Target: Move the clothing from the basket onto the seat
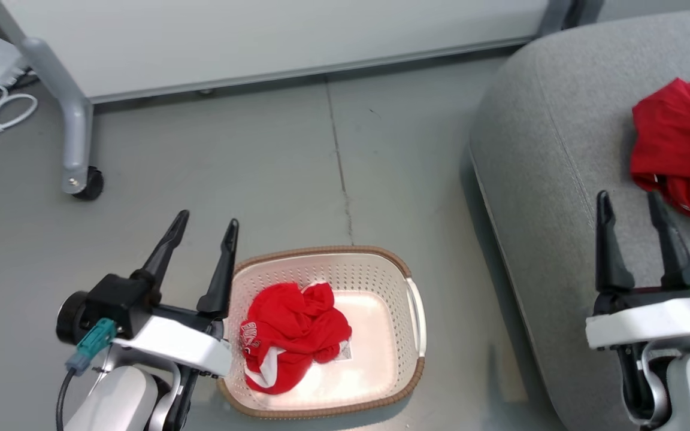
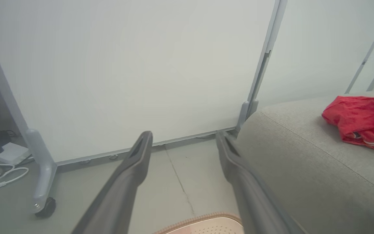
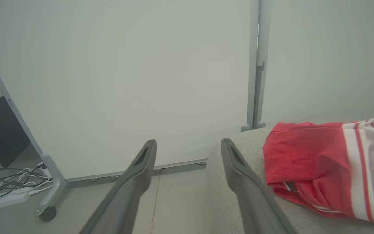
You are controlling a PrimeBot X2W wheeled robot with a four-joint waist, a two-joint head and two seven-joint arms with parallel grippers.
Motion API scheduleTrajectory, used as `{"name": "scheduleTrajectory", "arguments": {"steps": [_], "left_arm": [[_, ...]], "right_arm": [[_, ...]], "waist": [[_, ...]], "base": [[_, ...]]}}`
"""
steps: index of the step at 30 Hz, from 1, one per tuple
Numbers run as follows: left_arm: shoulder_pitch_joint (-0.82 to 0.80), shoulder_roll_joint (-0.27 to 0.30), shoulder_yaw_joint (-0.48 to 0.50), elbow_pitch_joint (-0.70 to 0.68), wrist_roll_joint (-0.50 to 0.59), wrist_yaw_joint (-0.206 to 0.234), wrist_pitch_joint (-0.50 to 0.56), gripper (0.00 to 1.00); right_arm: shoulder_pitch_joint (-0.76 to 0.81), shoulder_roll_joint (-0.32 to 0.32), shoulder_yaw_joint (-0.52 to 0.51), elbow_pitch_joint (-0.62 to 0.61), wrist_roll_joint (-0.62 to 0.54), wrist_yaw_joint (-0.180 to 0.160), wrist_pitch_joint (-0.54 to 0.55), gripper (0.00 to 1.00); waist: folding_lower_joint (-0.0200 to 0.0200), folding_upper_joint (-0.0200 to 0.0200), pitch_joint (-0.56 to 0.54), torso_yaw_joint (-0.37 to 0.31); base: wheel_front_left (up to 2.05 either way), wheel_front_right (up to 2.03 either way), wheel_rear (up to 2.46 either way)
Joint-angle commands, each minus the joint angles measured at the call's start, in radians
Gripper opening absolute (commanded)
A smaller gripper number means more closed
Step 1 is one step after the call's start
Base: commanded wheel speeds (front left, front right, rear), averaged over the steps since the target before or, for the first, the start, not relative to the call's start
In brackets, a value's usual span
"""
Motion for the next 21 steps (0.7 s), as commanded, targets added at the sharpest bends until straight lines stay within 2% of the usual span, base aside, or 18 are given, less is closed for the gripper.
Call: {"name": "scheduleTrajectory", "arguments": {"steps": [1, 11, 21], "left_arm": [[0.018, -0.001, 0.020, 0.005, -0.010, 0.010, -0.005, 1.00], [0.105, -0.027, 0.118, 0.002, -0.025, 0.040, -0.011, 1.00], [0.189, -0.040, 0.196, -0.003, 0.008, 0.024, -0.011, 1.00]], "right_arm": [[0.022, -0.005, 0.012, -0.007, 0.002, 0.001, 0.008, 1.00], [0.106, -0.005, 0.048, -0.030, 0.002, 0.001, 0.043, 1.00], [0.166, -0.005, 0.042, -0.041, -0.021, 0.001, 0.076, 1.00]], "waist": [[0.0000, 0.0000, -0.030, 0.028], [0.0000, 0.0000, -0.089, 0.075], [0.0000, 0.0000, -0.140, 0.092]], "base": [[0.00, 0.00, 0.00], [0.00, 0.00, 0.00], [0.00, 0.00, 0.00]]}}
